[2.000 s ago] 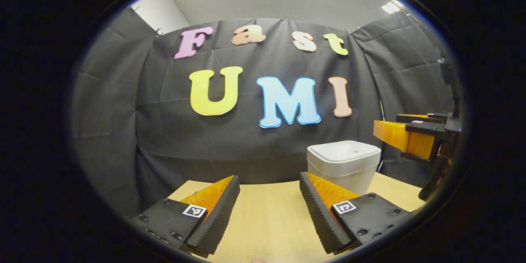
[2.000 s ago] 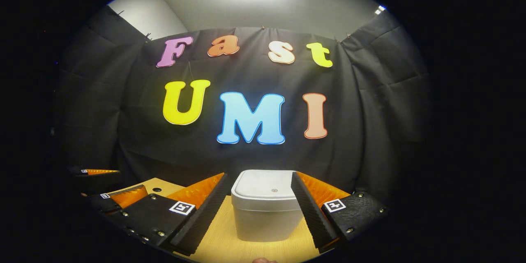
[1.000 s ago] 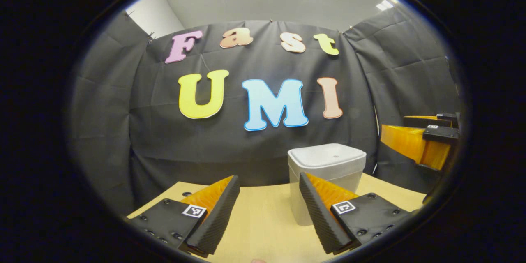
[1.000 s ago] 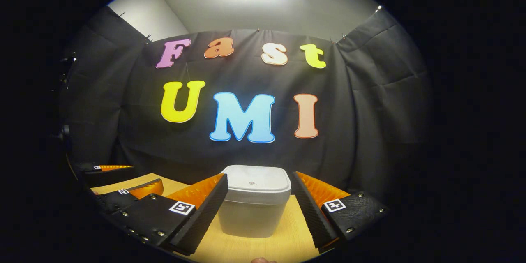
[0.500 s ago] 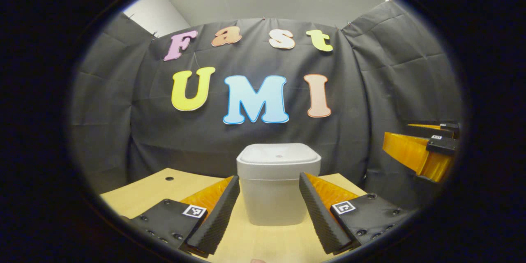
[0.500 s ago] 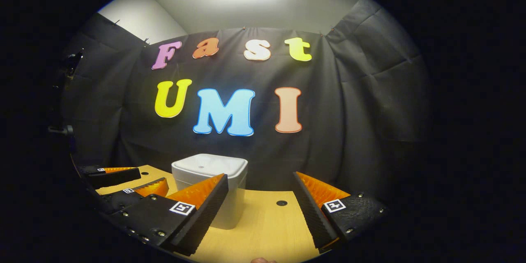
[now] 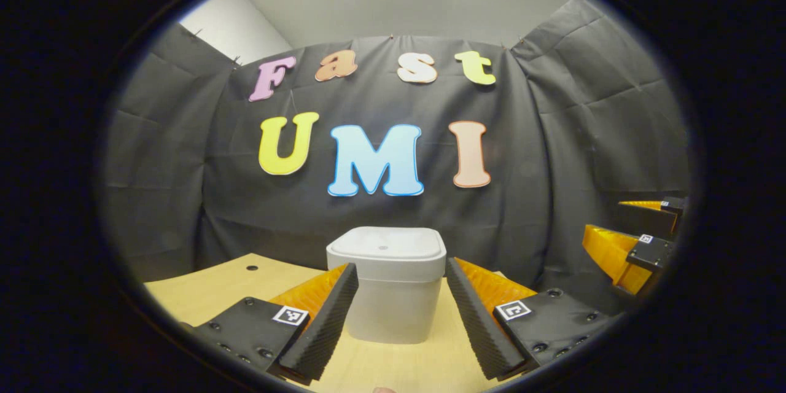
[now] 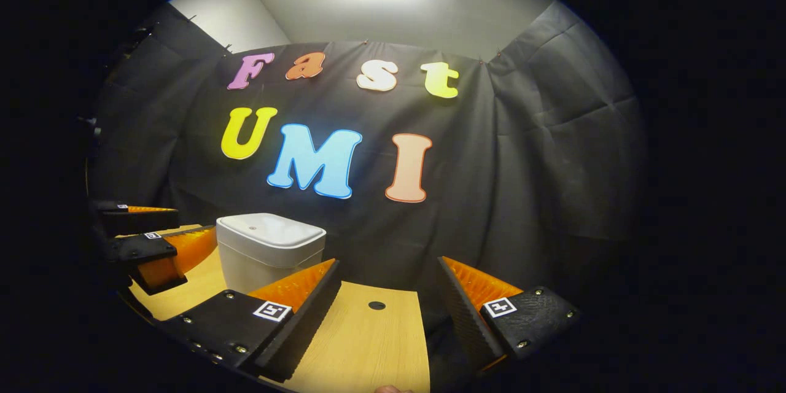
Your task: Press the lid of the desktop garbage bin to open it, pick up the crumpled paper on the desktop and throw it into the bin, then pick up the pop can on the desktop and drop it into the bin, and finally close the garbage bin lid.
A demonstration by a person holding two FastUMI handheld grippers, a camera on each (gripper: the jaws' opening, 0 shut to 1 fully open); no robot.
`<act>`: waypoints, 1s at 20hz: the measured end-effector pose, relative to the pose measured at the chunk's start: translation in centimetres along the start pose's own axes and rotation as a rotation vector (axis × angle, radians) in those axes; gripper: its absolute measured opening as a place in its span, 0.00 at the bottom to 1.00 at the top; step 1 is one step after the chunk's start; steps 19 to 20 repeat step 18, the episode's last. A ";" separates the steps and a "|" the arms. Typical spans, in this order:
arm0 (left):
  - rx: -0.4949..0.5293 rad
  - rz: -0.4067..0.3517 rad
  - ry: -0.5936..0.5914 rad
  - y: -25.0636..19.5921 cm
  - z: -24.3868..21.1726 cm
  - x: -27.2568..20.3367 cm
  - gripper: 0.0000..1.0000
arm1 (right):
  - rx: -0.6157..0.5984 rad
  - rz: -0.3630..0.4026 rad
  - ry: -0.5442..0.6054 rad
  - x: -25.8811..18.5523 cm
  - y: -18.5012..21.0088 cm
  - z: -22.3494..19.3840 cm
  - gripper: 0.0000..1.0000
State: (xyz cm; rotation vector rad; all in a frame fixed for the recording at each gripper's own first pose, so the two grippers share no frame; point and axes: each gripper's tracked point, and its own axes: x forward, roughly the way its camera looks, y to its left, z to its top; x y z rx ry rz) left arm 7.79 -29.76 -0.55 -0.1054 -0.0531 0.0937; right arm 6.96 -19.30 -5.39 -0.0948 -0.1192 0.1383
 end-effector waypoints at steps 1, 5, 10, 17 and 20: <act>-0.005 0.017 -0.006 0.2 0.1 -0.1 1.00 | 0.000 0.017 -0.007 -0.1 0.2 0.0 0.98; -0.013 0.074 -0.011 0.5 0.2 -1.0 0.85 | 0.002 0.083 -0.033 -0.6 0.8 0.4 0.98; -0.005 0.122 -0.004 0.7 0.1 -2.5 0.95 | 0.000 0.140 -0.063 -1.8 1.7 1.3 0.98; 0.028 0.119 -0.010 -1.6 0.6 -4.1 0.95 | 0.000 0.171 -0.093 -4.2 1.6 2.1 0.94; 0.029 0.113 -0.011 -2.1 0.5 -4.3 1.00 | 0.000 0.169 -0.097 -4.5 1.4 2.1 0.94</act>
